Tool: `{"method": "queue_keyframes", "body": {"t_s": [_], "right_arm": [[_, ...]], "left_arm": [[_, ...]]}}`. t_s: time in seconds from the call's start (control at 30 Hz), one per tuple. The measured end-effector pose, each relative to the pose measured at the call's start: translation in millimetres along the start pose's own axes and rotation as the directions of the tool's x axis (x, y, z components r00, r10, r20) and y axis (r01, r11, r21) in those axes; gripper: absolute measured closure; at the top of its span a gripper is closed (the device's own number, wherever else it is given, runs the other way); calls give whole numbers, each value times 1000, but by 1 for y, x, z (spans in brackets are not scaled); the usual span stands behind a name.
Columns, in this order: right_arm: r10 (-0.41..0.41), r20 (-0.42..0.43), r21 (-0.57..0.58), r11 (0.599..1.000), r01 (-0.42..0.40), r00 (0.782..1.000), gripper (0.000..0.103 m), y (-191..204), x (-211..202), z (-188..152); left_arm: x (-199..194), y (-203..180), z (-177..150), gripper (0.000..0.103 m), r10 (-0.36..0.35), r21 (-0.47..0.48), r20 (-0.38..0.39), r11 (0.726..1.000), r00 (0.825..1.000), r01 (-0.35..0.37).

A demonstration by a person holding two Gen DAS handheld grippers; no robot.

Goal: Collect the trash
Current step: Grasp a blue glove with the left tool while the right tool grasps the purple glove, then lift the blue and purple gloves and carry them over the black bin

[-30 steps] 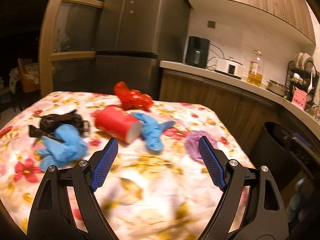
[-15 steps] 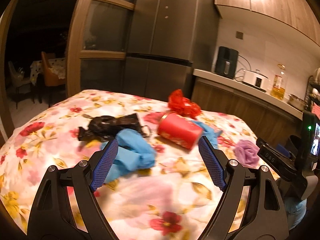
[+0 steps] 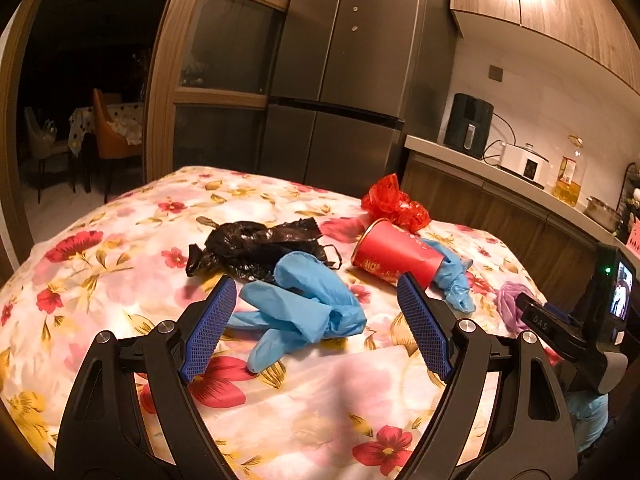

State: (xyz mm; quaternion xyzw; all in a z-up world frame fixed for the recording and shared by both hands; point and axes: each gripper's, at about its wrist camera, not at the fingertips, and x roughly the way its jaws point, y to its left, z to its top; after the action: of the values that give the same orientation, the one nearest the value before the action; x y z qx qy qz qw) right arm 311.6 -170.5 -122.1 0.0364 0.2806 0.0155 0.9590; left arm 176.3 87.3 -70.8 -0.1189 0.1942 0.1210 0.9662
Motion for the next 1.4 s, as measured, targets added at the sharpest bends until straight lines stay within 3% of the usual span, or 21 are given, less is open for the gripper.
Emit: {"method": "queue_keyframes", "body": {"t_s": [0.2, 0.3, 0.53, 0.63, 0.8, 1.0, 1.4], "right_arm": [[54, -18, 12, 999, -53, 998, 88, 0, 2, -1], [76, -1, 40, 996, -76, 997, 95, -5, -5, 0], [91, 75, 68, 993, -96, 993, 97, -12, -42, 0], [93, 102, 48, 994, -99, 990, 97, -12, -61, -4], [108, 117, 53, 992, -114, 987, 97, -14, -82, -8], [120, 127, 58, 990, -128, 985, 97, -15, -97, -12], [139, 161, 54, 987, -149, 977, 97, -17, -126, -16]], "left_arm": [[12, -2, -3, 22, 5, 16, -48, 1000, 999, -4], [20, -1, -5, 24, 15, 5, -81, 1000, 997, -15], [43, 4, -9, 45, 2, -20, -186, 1000, 983, -6], [47, 4, -13, 59, -13, -24, -212, 1000, 977, 8], [50, 6, -17, 93, -45, -44, -239, 998, 970, 35], [40, 7, -20, 102, -80, -56, -236, 996, 968, 69], [-8, -6, -29, 103, -132, -25, -185, 991, 974, 129]]}}
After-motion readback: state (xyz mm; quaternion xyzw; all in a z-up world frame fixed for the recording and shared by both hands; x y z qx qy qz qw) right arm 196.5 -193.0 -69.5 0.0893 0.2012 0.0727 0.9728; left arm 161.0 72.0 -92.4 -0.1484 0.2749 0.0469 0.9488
